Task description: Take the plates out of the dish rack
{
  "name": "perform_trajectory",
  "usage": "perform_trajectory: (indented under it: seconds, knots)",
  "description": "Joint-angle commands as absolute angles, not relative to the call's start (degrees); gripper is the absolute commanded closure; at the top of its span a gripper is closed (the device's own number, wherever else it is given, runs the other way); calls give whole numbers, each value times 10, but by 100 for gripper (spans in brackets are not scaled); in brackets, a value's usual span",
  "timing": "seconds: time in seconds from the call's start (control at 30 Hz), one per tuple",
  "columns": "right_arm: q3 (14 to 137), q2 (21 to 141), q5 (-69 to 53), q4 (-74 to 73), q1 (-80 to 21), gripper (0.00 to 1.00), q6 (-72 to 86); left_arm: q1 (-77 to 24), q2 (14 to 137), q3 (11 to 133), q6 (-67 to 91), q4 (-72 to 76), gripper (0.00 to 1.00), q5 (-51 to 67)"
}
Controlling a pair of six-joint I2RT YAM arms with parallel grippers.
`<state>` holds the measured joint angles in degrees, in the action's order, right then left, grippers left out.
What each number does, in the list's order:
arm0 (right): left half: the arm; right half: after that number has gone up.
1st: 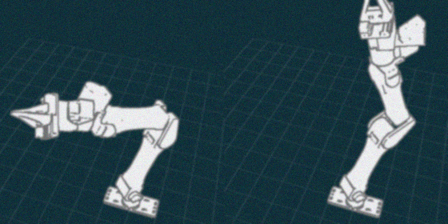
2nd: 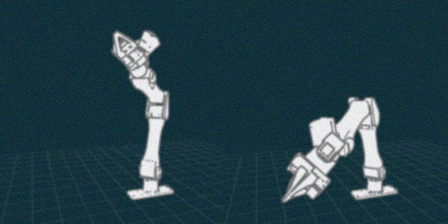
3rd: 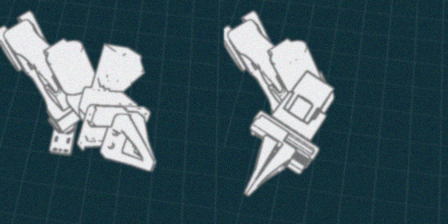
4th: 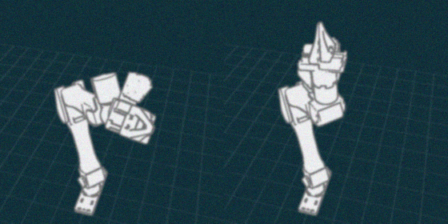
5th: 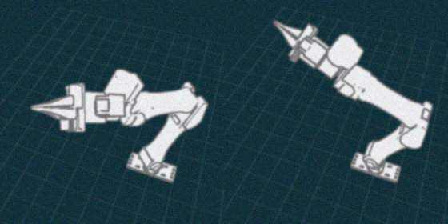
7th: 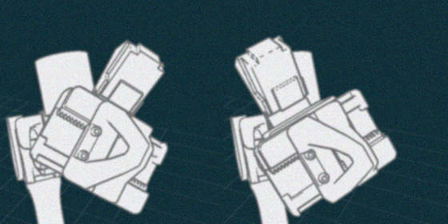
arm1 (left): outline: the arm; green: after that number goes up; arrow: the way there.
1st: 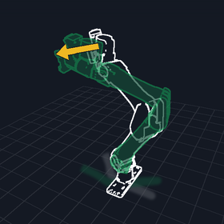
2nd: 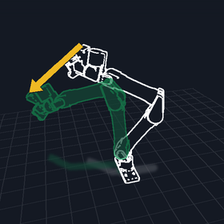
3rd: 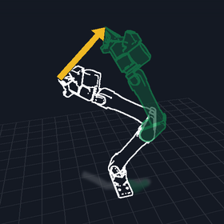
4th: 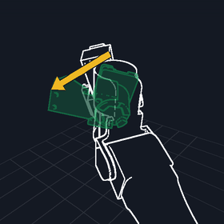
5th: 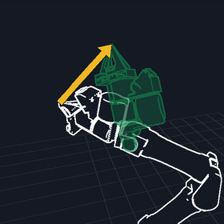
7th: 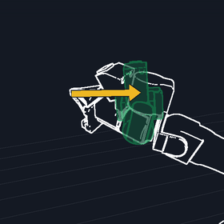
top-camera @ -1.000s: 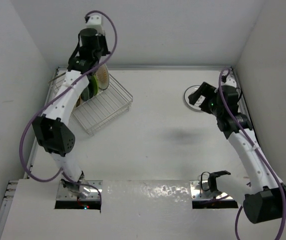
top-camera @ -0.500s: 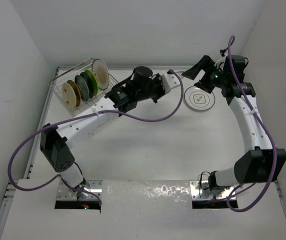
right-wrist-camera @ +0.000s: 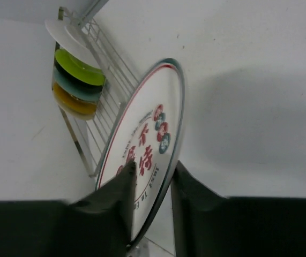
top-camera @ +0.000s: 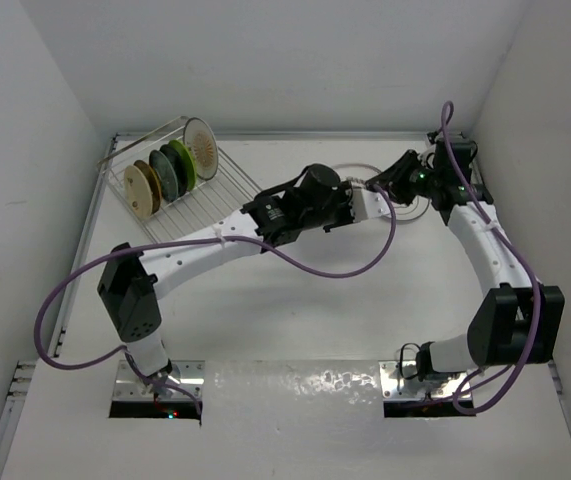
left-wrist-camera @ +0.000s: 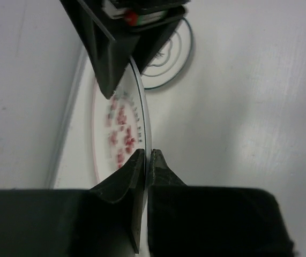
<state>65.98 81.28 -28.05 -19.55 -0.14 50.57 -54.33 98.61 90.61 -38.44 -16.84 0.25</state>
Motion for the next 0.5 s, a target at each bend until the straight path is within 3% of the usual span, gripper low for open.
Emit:
perform_trajectory:
  seconds: [0.0,0.07,0.1,0.13,0.17,0.23,0.47]
  knots:
    - [639,798,-299,-135,-3,83,535,-548,954,897,-401,-81,100,-34]
    - [632,795,-293,-120,-3,100,548,-549,954,888,-396,-72,80,-39]
    - [626,796,-290,-113,0,100,561,-549,954,885,-393,-69,70,-51]
    - [619,796,-289,-85,14,100,571,-549,954,878,-382,-62,48,-59]
    - [614,797,-290,-68,16,100,583,-549,954,874,-375,-57,37,-66]
    - [596,804,-282,-18,32,100,617,-549,951,862,-337,-41,1,-117]
    - [569,869,-162,47,107,100,627,-548,848,765,-146,-10,0,-269]
